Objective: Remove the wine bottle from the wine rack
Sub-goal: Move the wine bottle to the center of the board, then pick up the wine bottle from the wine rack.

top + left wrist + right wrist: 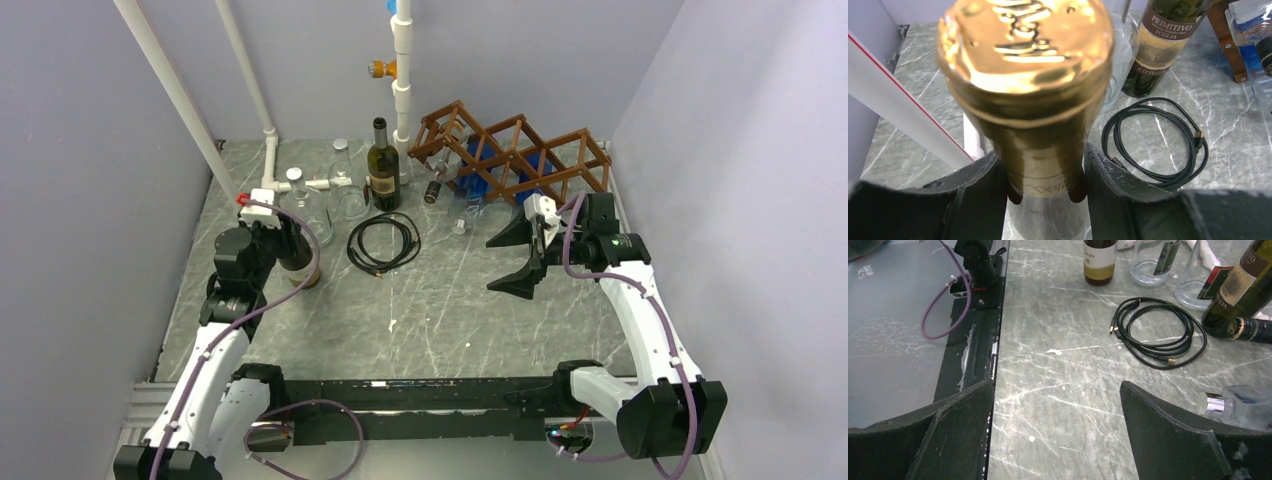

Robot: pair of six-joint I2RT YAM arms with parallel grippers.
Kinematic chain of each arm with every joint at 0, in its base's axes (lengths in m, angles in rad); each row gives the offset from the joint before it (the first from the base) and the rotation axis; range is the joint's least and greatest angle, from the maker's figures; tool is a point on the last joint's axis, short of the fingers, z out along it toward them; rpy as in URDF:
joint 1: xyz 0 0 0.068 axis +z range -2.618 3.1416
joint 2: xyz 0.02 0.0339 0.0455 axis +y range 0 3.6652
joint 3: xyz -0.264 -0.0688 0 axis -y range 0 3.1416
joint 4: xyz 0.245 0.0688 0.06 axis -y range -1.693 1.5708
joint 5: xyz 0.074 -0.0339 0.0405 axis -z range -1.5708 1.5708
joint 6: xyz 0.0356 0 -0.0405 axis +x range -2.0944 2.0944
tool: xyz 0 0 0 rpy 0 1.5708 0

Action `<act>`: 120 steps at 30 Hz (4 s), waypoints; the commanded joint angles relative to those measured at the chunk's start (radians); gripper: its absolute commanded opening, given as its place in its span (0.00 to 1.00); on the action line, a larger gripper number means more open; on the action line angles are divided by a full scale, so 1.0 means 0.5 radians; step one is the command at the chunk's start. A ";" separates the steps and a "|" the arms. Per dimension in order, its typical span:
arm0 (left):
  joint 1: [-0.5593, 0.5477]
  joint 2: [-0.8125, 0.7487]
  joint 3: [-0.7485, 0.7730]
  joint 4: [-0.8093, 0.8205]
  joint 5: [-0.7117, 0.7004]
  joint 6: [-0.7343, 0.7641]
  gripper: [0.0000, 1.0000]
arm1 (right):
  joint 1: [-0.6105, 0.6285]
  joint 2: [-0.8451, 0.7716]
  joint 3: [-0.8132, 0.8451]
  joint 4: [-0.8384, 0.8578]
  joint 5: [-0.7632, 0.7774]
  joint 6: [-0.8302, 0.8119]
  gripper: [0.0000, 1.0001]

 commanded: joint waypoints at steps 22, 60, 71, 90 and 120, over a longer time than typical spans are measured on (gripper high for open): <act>0.311 0.135 0.248 0.623 -0.147 0.101 0.15 | -0.012 0.008 0.000 0.033 -0.039 -0.068 1.00; 0.312 -0.422 0.579 -0.398 0.260 -0.440 1.00 | -0.081 0.025 0.025 -0.067 0.036 -0.186 1.00; 0.312 -0.229 0.720 -0.518 0.852 -0.684 0.99 | -0.178 0.014 0.028 -0.066 0.033 -0.173 1.00; -0.347 0.017 0.685 -0.487 0.829 -0.734 1.00 | -0.241 0.048 0.021 -0.031 0.040 -0.124 1.00; -0.928 1.301 0.849 0.382 0.119 -0.937 1.00 | -0.257 0.036 0.009 0.009 0.066 -0.082 1.00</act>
